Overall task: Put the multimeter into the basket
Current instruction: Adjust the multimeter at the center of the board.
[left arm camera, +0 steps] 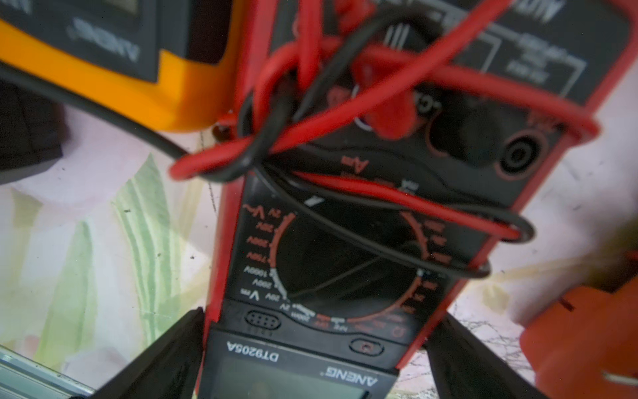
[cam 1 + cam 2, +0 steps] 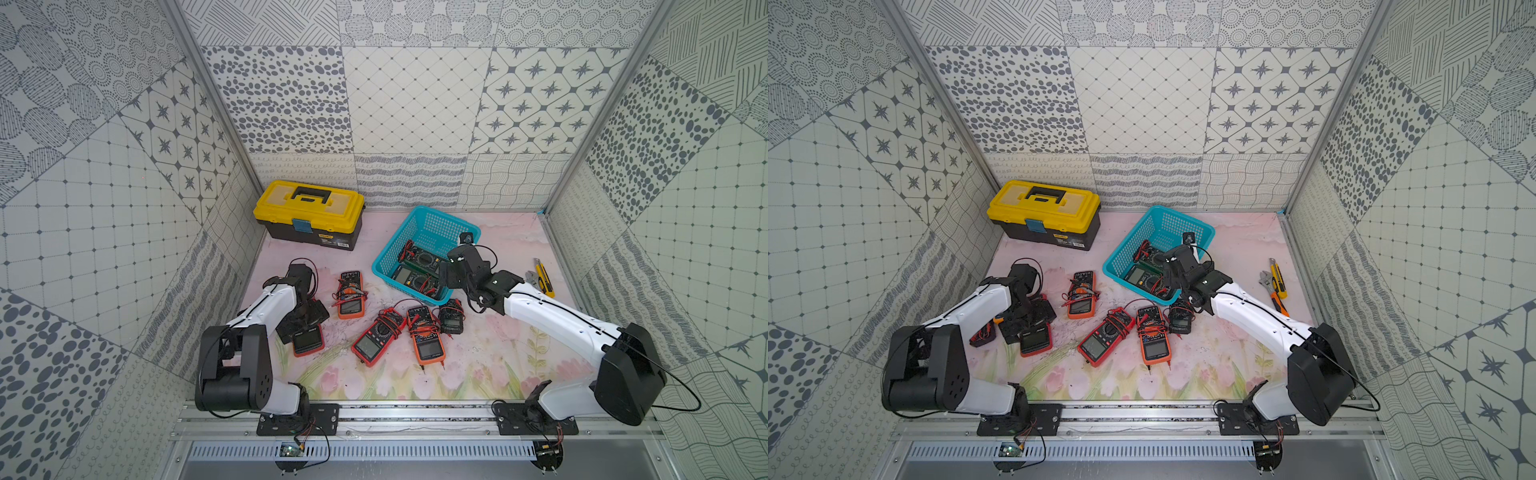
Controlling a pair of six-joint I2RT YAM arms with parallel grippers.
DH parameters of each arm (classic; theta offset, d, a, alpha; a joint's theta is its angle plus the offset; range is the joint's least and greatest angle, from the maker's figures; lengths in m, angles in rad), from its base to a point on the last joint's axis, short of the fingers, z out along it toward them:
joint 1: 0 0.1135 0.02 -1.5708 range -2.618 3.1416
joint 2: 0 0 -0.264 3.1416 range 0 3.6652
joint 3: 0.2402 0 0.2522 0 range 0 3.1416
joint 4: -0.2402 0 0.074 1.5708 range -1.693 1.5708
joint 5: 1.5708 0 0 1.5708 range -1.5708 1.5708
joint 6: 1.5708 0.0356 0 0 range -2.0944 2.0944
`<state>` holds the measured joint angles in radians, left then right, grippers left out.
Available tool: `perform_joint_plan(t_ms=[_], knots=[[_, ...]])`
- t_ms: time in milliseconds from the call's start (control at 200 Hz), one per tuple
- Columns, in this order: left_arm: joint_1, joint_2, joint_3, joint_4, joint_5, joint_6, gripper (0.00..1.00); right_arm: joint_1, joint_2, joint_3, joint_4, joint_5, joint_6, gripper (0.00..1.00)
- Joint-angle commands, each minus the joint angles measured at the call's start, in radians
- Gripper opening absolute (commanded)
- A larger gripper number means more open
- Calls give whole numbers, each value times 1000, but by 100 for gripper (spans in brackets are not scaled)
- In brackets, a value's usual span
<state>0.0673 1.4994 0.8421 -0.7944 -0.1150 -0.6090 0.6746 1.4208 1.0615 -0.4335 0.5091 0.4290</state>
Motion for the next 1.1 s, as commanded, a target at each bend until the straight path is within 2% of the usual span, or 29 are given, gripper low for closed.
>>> perform_joint_plan(t_ms=[0,270,440,500,555,620,690,846,941,1011,1096], knots=[[3,94,-33,116,18,-82,99,6,-63,-17,44,1,-20,98],[3,156,-40,164,35,-109,98,6,-70,-23,55,-3,-22,98],[2,131,-58,201,45,-126,71,6,-72,-20,57,0,-29,98],[-1,120,-71,221,48,-133,65,6,-71,-19,60,0,-30,98],[-4,120,-82,243,52,-139,67,6,-71,-19,63,-1,-30,98],[-4,139,-83,261,66,-141,85,6,-73,-17,66,-4,-33,98],[-5,167,-76,272,87,-141,98,6,-73,-12,63,-4,-36,98],[-5,201,-53,264,84,-130,99,6,-87,-7,54,4,-44,98],[-5,208,-42,257,87,-130,87,5,-98,-14,54,13,-44,98],[-6,197,-44,262,94,-132,64,6,-103,-20,54,21,-43,98],[-8,177,-42,257,103,-133,48,6,-107,-21,53,25,-44,98]])
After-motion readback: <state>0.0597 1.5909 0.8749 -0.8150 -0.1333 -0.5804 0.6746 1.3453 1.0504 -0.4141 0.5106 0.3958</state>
